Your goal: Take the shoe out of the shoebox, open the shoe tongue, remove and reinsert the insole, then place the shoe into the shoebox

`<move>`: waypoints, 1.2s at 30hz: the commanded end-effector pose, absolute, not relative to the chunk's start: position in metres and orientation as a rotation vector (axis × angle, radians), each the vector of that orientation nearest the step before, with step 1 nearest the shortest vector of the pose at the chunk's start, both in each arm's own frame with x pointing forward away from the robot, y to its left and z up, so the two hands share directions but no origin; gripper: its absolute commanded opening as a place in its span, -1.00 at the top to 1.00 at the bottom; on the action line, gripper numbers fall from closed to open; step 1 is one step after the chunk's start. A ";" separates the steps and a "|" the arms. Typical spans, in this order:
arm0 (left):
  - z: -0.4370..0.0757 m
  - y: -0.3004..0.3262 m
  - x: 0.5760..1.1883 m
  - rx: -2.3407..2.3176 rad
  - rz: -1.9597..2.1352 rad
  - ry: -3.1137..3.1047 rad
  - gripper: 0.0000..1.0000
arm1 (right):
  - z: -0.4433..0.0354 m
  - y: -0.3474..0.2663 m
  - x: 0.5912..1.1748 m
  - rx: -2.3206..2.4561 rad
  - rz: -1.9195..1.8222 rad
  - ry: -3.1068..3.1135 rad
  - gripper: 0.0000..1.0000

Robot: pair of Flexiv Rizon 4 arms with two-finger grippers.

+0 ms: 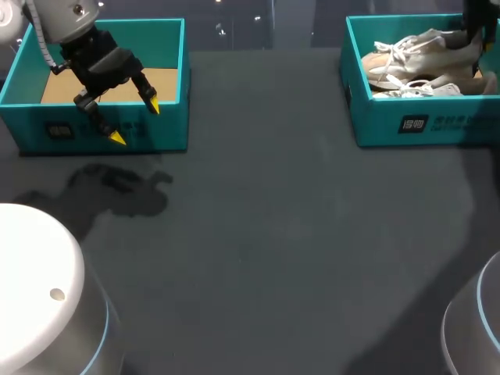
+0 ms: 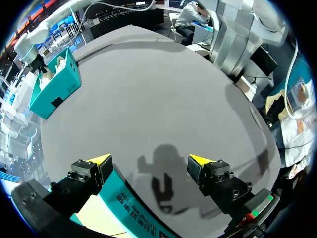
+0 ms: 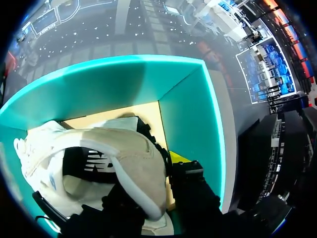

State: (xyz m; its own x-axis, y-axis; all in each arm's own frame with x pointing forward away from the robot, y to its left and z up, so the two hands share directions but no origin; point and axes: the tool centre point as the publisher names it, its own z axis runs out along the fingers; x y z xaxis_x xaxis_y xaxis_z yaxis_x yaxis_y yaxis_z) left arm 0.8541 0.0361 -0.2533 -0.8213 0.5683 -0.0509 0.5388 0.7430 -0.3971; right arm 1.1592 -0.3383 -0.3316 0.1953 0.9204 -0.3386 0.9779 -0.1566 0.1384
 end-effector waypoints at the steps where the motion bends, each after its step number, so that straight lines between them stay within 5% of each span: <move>1: -0.253 0.036 0.854 -0.912 0.615 -2.864 -1.00 | -0.341 -0.342 1.169 2.175 -0.256 1.807 1.00; 17: -0.253 0.036 0.854 -0.912 0.615 -2.864 -1.00 | -0.357 -0.335 1.166 2.203 -0.269 1.860 1.00; 28: -0.253 0.036 0.854 -0.912 0.615 -2.864 -1.00 | -0.363 -0.332 1.161 2.194 -0.278 1.891 0.51; 36: -0.253 0.036 0.854 -0.912 0.615 -2.864 -1.00 | -0.358 -0.331 1.159 2.179 -0.258 1.921 -0.11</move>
State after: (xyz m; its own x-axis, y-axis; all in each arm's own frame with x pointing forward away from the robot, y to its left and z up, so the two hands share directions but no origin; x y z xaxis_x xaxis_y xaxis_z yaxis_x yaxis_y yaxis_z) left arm 0.8541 0.0361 -0.2533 -0.8213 0.5683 -0.0509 0.5387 0.7430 -0.3971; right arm 1.1594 -0.3306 -0.3612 0.1285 0.9516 -0.2792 0.9916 -0.1185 0.0523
